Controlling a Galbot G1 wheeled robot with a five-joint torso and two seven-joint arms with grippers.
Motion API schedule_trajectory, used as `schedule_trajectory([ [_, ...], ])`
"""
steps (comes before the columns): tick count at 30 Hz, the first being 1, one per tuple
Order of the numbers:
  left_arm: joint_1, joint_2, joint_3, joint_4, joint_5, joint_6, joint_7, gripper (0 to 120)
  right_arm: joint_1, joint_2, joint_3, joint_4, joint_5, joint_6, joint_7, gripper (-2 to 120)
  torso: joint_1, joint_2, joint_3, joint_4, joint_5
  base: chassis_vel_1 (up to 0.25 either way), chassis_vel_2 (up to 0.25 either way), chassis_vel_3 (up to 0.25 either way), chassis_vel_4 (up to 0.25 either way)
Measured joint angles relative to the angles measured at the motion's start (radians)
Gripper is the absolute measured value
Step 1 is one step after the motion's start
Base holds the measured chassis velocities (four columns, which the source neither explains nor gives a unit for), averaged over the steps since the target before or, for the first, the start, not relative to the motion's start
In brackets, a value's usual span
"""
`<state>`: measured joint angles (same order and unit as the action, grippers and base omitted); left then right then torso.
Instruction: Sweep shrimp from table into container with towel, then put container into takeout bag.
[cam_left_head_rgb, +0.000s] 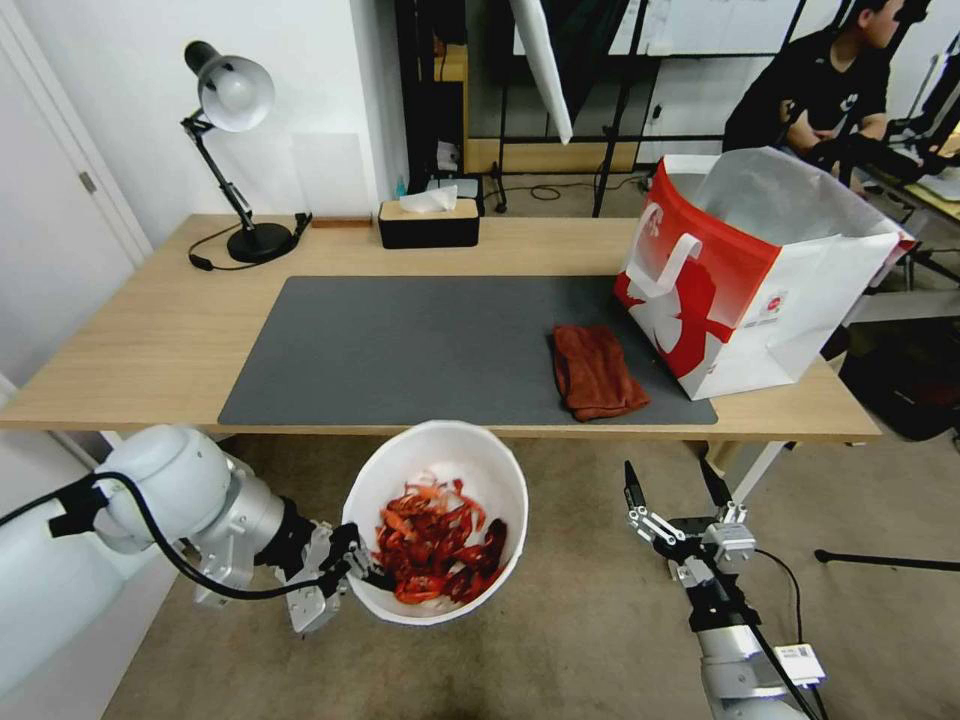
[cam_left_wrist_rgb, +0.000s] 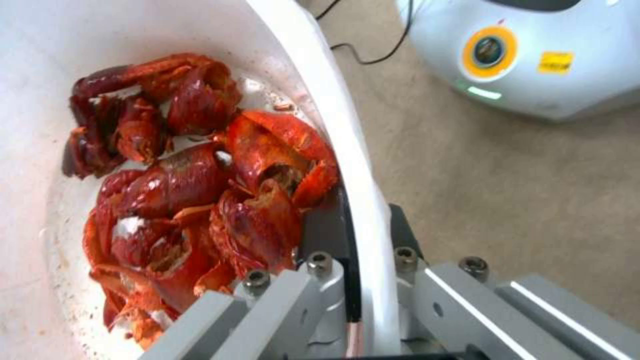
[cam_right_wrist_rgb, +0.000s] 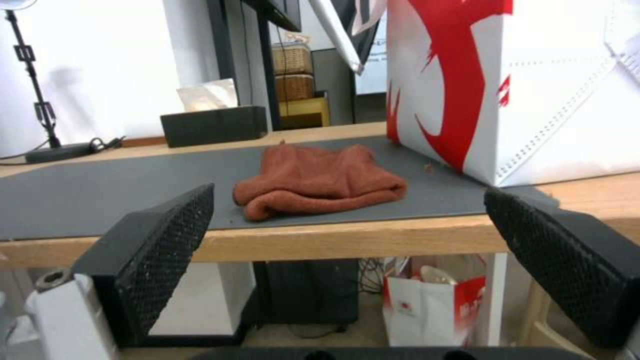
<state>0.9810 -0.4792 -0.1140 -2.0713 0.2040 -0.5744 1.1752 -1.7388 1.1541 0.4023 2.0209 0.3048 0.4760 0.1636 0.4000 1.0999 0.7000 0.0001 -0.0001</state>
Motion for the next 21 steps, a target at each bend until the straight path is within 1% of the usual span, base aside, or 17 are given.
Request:
schedule_trajectory([
  [3,-0.017,0.018,0.0,-0.024,-0.03,0.023,-0.018,0,0.003,0.003,-0.001,-0.012,0.012,0.001,-0.005,100,0.0,0.0,0.0,0.0001,0.0004,0.0,0.0,0.0,0.0],
  [5,-0.023,0.02,-0.001,-0.029,-0.033,0.026,-0.02,0,0.005,0.003,-0.003,-0.016,0.018,0.001,-0.008,100,0.0,0.0,0.0,0.0,0.0003,0.0,0.0,0.0,0.0],
  [7,-0.056,0.022,-0.008,-0.039,-0.062,0.046,-0.033,0,0.011,0.003,-0.009,-0.022,0.028,0.0,-0.016,100,0.0,0.0,0.0,0.0,0.0001,0.0,0.0,0.0,0.0],
  [8,-0.056,0.022,-0.008,-0.039,-0.062,0.046,-0.033,0,0.011,0.003,-0.009,-0.022,0.028,0.0,-0.016,100,0.0,0.0,0.0,0.0,0.0001,0.0,0.0,0.0,0.0],
  [9,-0.07,0.022,-0.009,-0.04,-0.086,0.06,-0.038,0,0.011,0.004,-0.01,-0.022,0.03,-0.001,-0.018,100,0.0,0.0,0.0,0.0,-0.0001,0.0,0.0,0.0,0.0],
  [10,-0.095,0.027,-0.009,-0.04,-0.126,0.075,-0.048,0,0.009,0.005,-0.01,-0.022,0.03,-0.002,-0.019,100,0.0,0.0,0.0,-0.0001,0.0,0.0,0.0,0.0,0.0],
  [11,-0.095,0.027,-0.009,-0.04,-0.126,0.075,-0.048,0,0.009,0.005,-0.01,-0.022,0.03,-0.002,-0.019,100,0.0,0.0,0.0,-0.0001,0.0,0.0,0.0,0.0,0.0],
  [12,-0.119,0.031,-0.005,-0.038,-0.149,0.083,-0.054,0,0.008,0.007,-0.01,-0.02,0.028,-0.003,-0.02,100,0.0,0.0,0.0,0.0,0.0,0.0,0.0,0.0,0.0],
  [13,-0.176,0.033,0.018,-0.018,-0.193,0.1,-0.071,0,0.005,0.013,-0.015,-0.018,0.02,-0.005,-0.022,100,0.0,0.0,0.0,-0.0001,0.0002,0.0,0.0,0.0,0.0],
  [14,-0.201,0.027,0.032,0.001,-0.208,0.106,-0.081,0,0.006,0.016,-0.018,-0.017,0.015,-0.005,-0.022,100,0.0,0.0,0.0,0.0,0.0002,0.0,0.0,0.0,0.0],
  [15,-0.201,0.027,0.032,0.001,-0.208,0.106,-0.081,0,0.006,0.016,-0.018,-0.017,0.015,-0.005,-0.022,100,0.0,0.0,0.0,0.0,0.0002,0.0,0.0,0.0,0.0],
  [17,-0.287,-0.008,0.067,0.053,-0.234,0.121,-0.11,0,0.009,0.024,-0.023,-0.017,0.008,-0.006,-0.024,100,0.0,0.0,0.0,0.0,0.0,0.0,0.0,0.0,0.0],
  [18,-0.354,-0.038,0.111,0.093,-0.246,0.128,-0.117,0,0.008,0.027,-0.024,-0.015,0.005,-0.006,-0.026,100,0.0,0.0,0.0,0.0,0.0,0.0,0.0,0.0,0.0],
  [19,-0.354,-0.038,0.111,0.093,-0.246,0.128,-0.117,0,0.008,0.027,-0.024,-0.015,0.005,-0.006,-0.026,100,0.0,0.0,0.0,0.0,0.0,0.0,0.0,0.0,0.0],
  [20,-0.419,-0.066,0.149,0.128,-0.25,0.134,-0.123,0,0.006,0.029,-0.024,-0.013,0.003,-0.006,-0.028,100,0.0,0.0,0.0,-0.0004,0.0,0.0,0.0,0.0,0.0],
  [21,-0.461,-0.087,0.177,0.154,-0.252,0.136,-0.127,0,0.005,0.03,-0.025,-0.011,0.001,-0.006,-0.029,100,0.0,0.0,0.0,-0.0003,0.0006,0.0,0.0,0.0,0.0],
])
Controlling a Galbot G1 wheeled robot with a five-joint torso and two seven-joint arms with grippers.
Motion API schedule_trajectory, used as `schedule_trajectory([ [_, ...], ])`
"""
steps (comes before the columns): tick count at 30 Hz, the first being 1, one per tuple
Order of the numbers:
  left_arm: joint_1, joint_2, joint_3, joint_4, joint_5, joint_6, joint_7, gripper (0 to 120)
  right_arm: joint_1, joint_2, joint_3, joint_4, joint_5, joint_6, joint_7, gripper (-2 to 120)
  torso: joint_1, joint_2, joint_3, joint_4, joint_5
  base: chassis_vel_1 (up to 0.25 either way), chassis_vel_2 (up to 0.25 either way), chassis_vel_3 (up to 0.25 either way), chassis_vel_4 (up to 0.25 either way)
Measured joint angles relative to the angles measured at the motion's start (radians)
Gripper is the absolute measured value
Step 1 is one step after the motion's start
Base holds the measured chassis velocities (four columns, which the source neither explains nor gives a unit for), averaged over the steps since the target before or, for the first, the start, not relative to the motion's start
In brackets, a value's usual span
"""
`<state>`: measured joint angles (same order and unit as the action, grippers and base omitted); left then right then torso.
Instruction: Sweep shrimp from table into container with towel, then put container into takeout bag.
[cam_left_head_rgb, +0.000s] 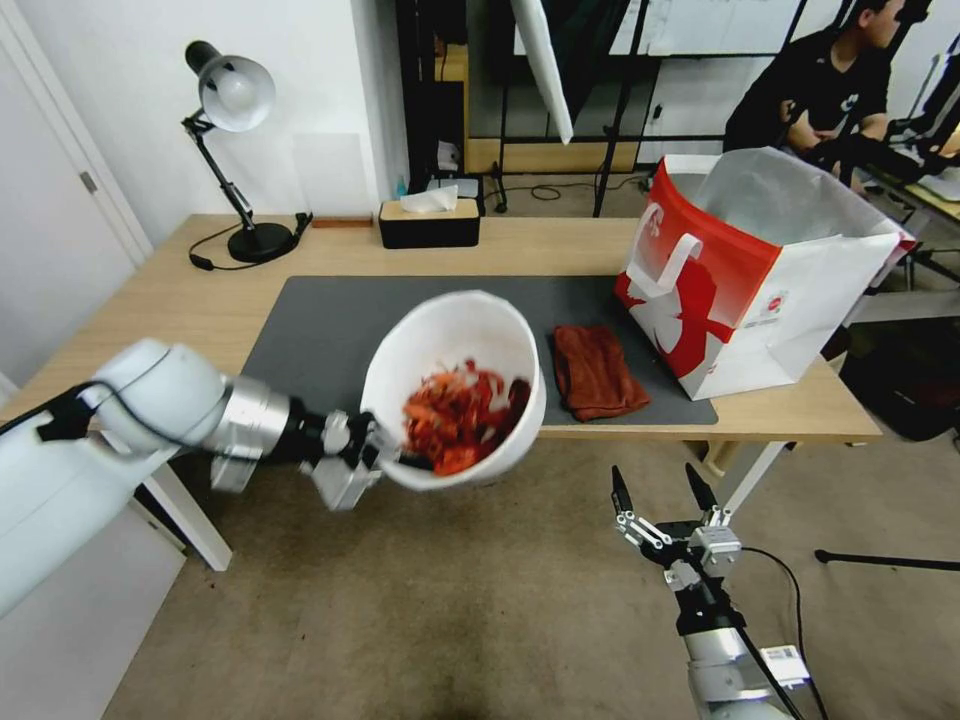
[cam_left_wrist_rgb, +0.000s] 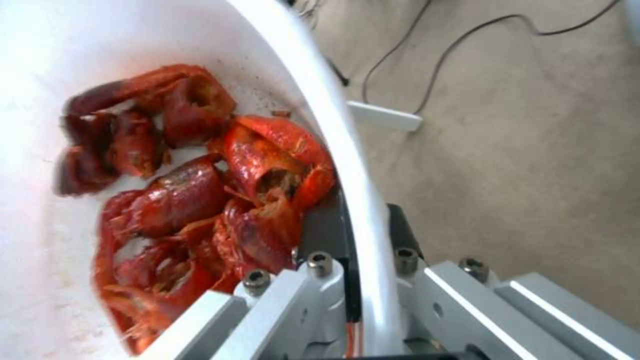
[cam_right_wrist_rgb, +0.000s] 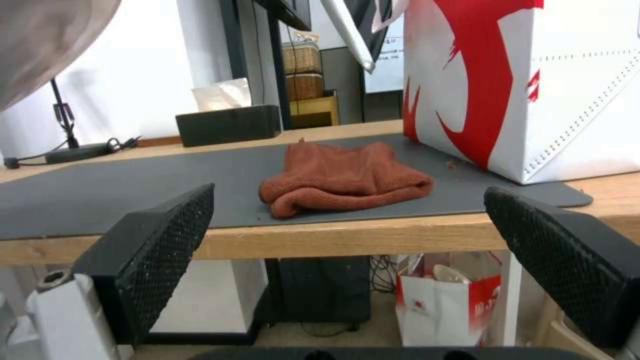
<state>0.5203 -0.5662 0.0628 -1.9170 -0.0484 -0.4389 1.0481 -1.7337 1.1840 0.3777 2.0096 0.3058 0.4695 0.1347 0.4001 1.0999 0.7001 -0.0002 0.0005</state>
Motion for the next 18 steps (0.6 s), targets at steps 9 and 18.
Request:
schedule_trajectory([
  [9,-0.241,-0.163,0.139,0.209,0.003,0.001,-0.01,0,-0.01,0.012,-0.002,0.004,-0.011,0.002,-0.006,100,0.0,0.0,0.0,0.0001,-0.0003,0.0,0.0,0.0,0.0],
  [18,-0.41,-0.316,0.26,0.396,0.024,-0.007,-0.02,0,-0.009,0.016,0.0,0.0,-0.01,0.009,-0.011,100,0.0,0.0,0.0,0.0002,-0.0007,0.0,0.0,0.0,0.0],
])
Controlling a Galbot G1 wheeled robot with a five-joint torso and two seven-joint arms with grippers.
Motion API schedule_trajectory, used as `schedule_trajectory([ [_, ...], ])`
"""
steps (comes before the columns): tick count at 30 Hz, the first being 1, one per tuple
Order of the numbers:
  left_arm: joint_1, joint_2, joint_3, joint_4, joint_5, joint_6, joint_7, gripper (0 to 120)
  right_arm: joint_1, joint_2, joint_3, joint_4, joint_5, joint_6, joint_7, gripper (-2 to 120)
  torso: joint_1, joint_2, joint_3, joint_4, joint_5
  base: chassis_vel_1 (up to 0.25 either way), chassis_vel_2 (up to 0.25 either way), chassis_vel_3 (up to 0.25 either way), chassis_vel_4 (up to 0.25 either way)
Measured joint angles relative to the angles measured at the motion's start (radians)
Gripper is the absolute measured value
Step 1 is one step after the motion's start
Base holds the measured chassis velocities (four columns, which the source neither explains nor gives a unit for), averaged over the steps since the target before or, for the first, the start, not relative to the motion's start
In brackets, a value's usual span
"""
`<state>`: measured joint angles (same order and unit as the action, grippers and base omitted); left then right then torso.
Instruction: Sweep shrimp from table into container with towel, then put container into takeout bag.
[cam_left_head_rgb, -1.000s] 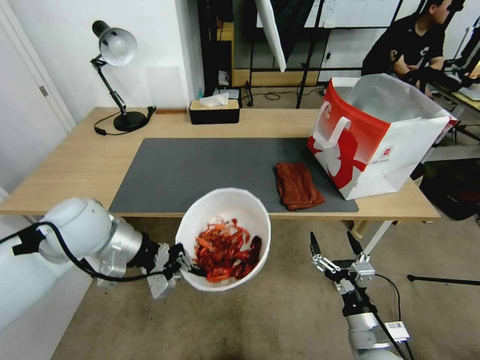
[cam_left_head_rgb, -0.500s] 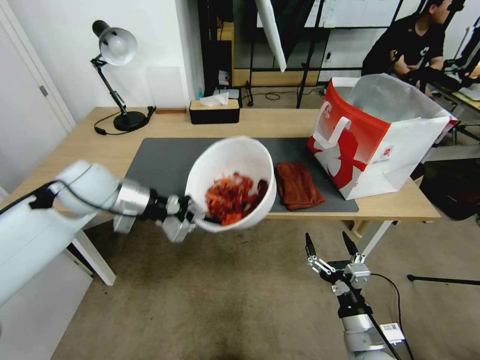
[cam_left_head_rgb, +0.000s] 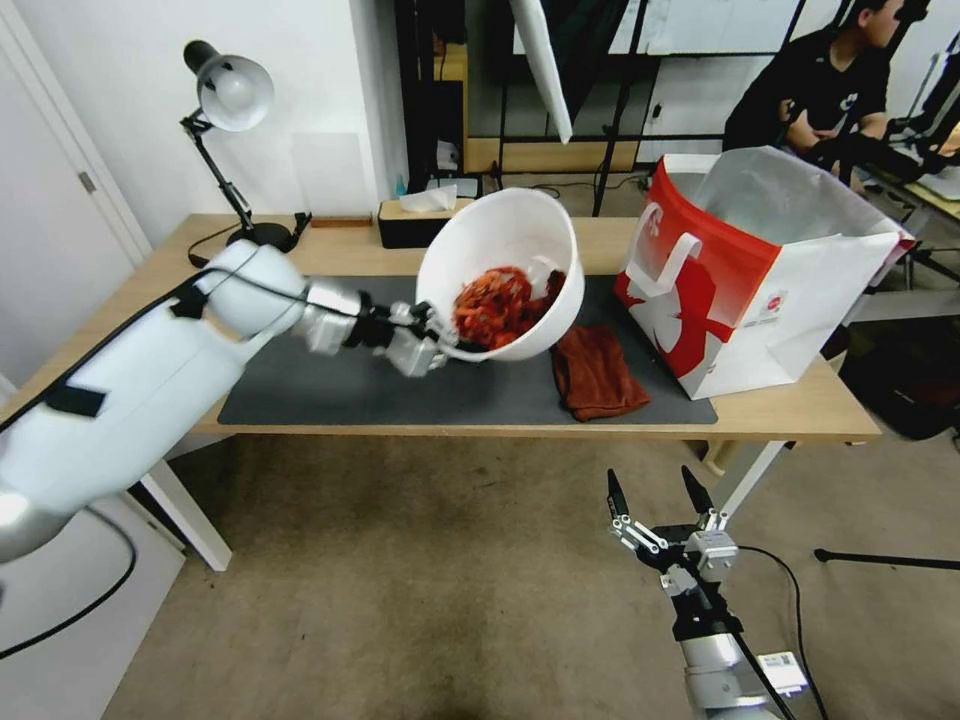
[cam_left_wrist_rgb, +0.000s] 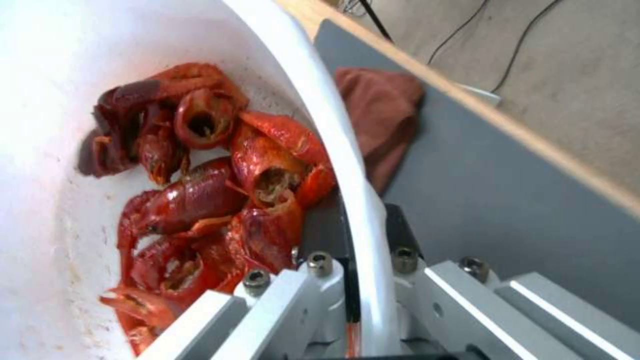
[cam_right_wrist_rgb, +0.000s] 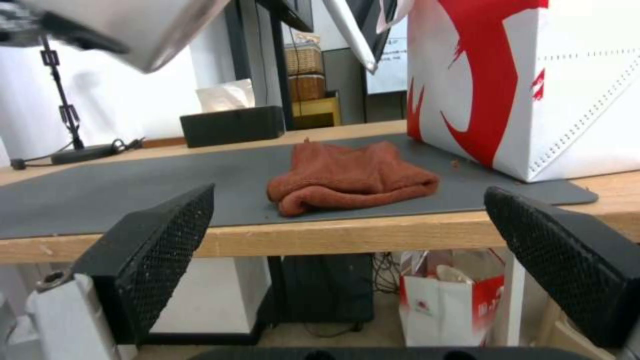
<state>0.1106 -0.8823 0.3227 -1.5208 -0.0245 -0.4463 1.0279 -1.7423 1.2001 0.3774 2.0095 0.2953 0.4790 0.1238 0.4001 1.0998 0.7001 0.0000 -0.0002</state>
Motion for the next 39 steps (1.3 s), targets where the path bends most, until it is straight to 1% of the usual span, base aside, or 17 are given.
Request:
schedule_trajectory([
  [1,0.0,0.0,0.0,0.0,0.0,0.0,0.0,0,0.0,0.0,0.0,0.0,0.0,0.0,0.0,100,0.0,0.0,0.0,0.0,0.0,0.0,0.0,0.0,0.0],
  [3,-0.054,-0.054,0.042,0.078,0.005,-0.011,-0.004,0,0.0,0.001,0.002,-0.004,0.001,0.004,-0.001,100,0.0,0.0,0.0,0.0002,0.0003,0.0,0.0,0.0,0.0],
  [5,-0.066,-0.065,0.051,0.096,0.006,-0.014,-0.005,0,0.0,0.001,0.003,-0.005,0.001,0.005,-0.001,100,0.0,0.0,0.0,0.0002,0.0002,0.0,0.0,0.0,0.0],
  [6,-0.098,-0.103,0.068,0.143,0.011,-0.02,-0.009,0,0.0,0.001,0.005,-0.006,0.003,0.008,-0.001,100,0.0,0.0,0.0,0.0001,0.0003,0.0,0.0,0.0,0.0],
  [7,-0.115,-0.126,0.073,0.166,0.016,-0.022,-0.011,0,-0.001,0.001,0.007,-0.007,0.004,0.01,-0.001,100,0.0,0.0,0.0,0.0002,0.0004,0.0,0.0,0.0,0.0],
  [8,-0.115,-0.126,0.073,0.166,0.016,-0.022,-0.011,0,-0.001,0.001,0.007,-0.007,0.004,0.01,-0.001,100,0.0,0.0,0.0,0.0002,0.0004,0.0,0.0,0.0,0.0],
  [11,-0.159,-0.206,0.078,0.238,0.041,-0.043,-0.023,0,-0.005,0.004,0.009,-0.009,0.005,0.016,-0.002,100,0.0,0.0,0.0,-0.0003,0.0003,0.0,0.0,0.0,0.0],
  [12,-0.159,-0.206,0.078,0.238,0.041,-0.043,-0.023,0,-0.005,0.004,0.009,-0.009,0.005,0.016,-0.002,100,0.0,0.0,0.0,-0.0003,0.0003,0.0,0.0,0.0,0.0],
  [13,-0.178,-0.236,0.08,0.268,0.054,-0.053,-0.036,0,-0.007,0.007,0.009,-0.01,0.004,0.018,-0.003,100,0.0,0.0,0.0,-0.0006,0.0006,0.0,0.0,0.0,0.0],
  [16,-0.223,-0.284,0.081,0.338,0.067,-0.063,-0.072,0,-0.01,0.013,0.006,-0.011,0.001,0.022,-0.007,100,0.0,0.0,0.0,0.0,0.0004,0.0,0.0,0.0,0.0],
  [25,-0.291,-0.361,0.079,0.438,0.099,-0.081,-0.101,0,-0.011,0.012,0.007,-0.012,0.0,0.023,-0.008,100,0.0,0.0,0.0,0.0001,0.0002,0.0,0.0,0.0,0.0],
  [28,-0.335,-0.414,0.084,0.506,0.103,-0.09,-0.139,0,-0.008,0.012,0.007,-0.011,0.0,0.022,-0.008,100,0.0,0.0,0.0,0.0001,0.0003,0.0,0.0,0.0,0.0],
  [29,-0.335,-0.414,0.084,0.506,0.103,-0.09,-0.139,0,-0.008,0.012,0.007,-0.011,0.0,0.022,-0.008,100,0.0,0.0,0.0,0.0001,0.0003,0.0,0.0,0.0,0.0],
  [32,-0.37,-0.465,0.085,0.556,0.109,-0.095,-0.159,0,-0.006,0.013,0.008,-0.01,0.0,0.021,-0.008,100,0.0,0.0,0.0,0.0001,0.0005,0.0,0.0,0.0,0.0],
  [33,-0.37,-0.465,0.085,0.556,0.109,-0.095,-0.159,0,-0.006,0.013,0.008,-0.01,0.0,0.021,-0.008,100,0.0,0.0,0.0,0.0001,0.0005,0.0,0.0,0.0,0.0],
  [38,-0.403,-0.54,0.088,0.604,0.115,-0.099,-0.181,0,-0.005,0.013,0.01,-0.01,0.0,0.02,-0.008,100,0.0,0.0,0.0,0.0,0.0004,0.0,0.0,0.0,0.0],
  [39,-0.411,-0.566,0.088,0.616,0.117,-0.099,-0.187,0,-0.004,0.013,0.01,-0.01,0.001,0.02,-0.008,100,0.0,0.0,0.0,0.0,0.0004,0.0,0.0,0.0,0.0],
])
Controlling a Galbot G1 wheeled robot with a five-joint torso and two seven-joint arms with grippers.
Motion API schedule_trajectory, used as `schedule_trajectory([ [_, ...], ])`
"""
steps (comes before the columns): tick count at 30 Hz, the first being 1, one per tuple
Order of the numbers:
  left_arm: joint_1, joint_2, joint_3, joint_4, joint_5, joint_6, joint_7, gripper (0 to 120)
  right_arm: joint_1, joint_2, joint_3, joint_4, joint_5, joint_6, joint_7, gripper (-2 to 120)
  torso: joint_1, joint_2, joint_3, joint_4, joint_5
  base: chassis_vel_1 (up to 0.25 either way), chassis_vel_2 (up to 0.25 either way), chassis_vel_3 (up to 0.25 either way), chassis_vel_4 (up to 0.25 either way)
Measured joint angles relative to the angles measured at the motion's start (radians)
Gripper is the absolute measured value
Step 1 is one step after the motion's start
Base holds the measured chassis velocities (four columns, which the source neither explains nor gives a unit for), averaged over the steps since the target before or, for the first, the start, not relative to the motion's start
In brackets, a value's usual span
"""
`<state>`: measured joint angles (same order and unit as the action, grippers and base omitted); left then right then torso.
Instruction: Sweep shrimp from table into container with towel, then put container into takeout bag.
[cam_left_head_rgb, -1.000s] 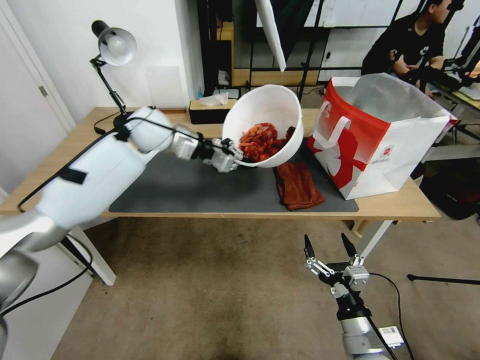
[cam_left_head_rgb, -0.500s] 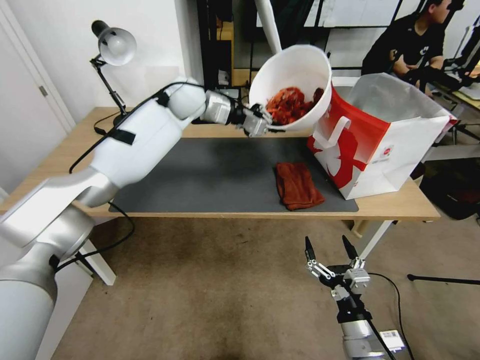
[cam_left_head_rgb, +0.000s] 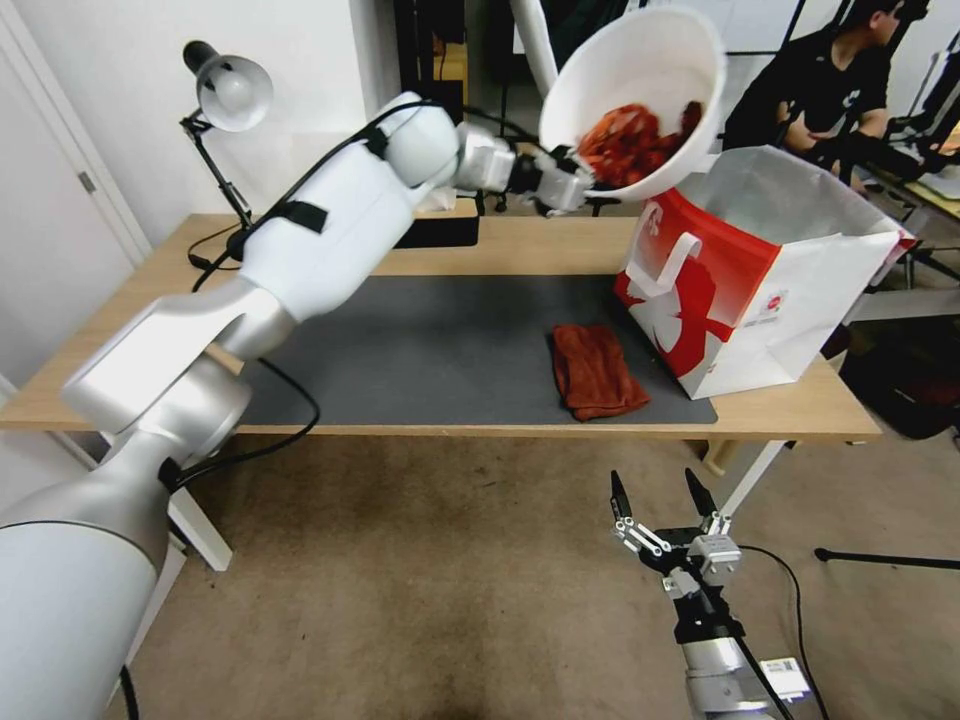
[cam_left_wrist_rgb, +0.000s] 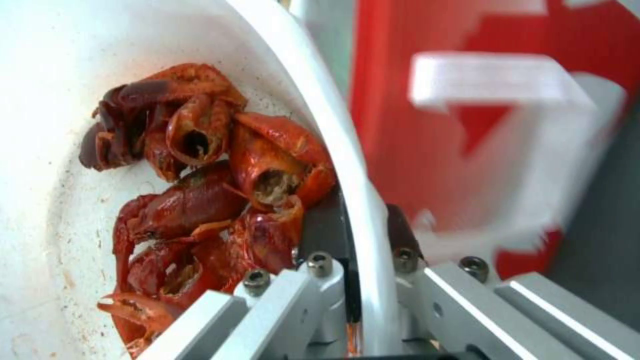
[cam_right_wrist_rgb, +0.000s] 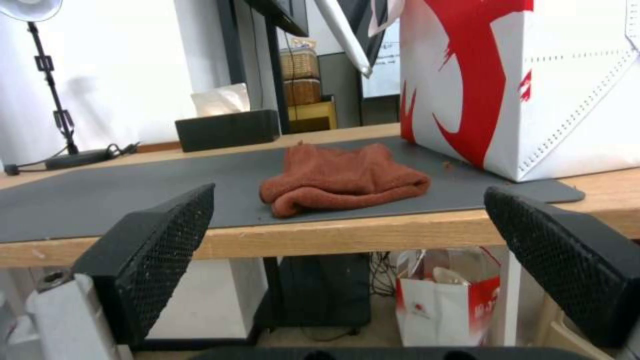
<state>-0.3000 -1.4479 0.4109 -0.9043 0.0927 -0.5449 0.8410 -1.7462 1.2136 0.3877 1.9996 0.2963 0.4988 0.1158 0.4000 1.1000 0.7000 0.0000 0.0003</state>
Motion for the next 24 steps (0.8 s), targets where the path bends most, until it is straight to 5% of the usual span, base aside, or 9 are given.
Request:
schedule_trajectory([
  [9,-0.026,-0.103,-0.001,0.043,0.014,-0.001,-0.026,0,0.004,-0.002,0.003,-0.002,0.004,-0.002,0.0,100,0.0,0.0,0.0,-0.0001,0.0,0.0,0.0,0.0,0.0],
  [24,-0.034,-0.164,0.056,0.051,0.023,-0.013,-0.043,0,0.012,-0.008,0.009,-0.013,0.021,-0.002,0.0,100,0.0,0.0,0.0,-0.0003,-0.0001,0.0,0.0,0.0,0.0],
])
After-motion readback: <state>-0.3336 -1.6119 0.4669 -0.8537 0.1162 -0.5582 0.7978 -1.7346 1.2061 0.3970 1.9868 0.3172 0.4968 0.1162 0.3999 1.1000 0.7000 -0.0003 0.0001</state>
